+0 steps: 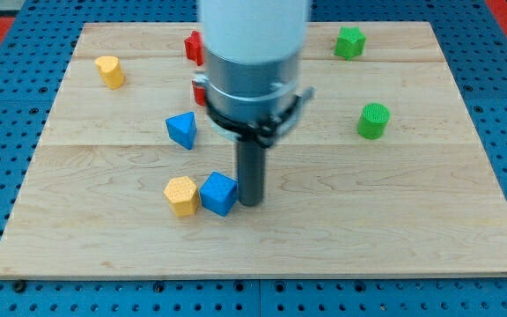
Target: Point your arm at the bottom left corner of the board
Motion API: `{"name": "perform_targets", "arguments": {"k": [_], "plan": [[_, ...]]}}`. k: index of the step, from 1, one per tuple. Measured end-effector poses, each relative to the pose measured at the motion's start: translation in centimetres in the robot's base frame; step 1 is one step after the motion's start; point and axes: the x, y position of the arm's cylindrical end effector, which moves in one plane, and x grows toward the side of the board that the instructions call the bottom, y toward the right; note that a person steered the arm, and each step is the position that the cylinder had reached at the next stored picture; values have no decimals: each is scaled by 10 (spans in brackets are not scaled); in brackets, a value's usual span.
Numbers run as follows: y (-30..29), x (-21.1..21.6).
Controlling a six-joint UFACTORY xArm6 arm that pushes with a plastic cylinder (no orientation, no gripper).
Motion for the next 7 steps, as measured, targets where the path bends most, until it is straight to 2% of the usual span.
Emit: {"name": "perform_targets", "arguments": {"k": [1, 2, 3, 4, 5, 6, 7], "plan": [[-43, -10], [-14, -16], [41, 23], [86, 32], [91, 13], [66, 56], [0, 100]]}}
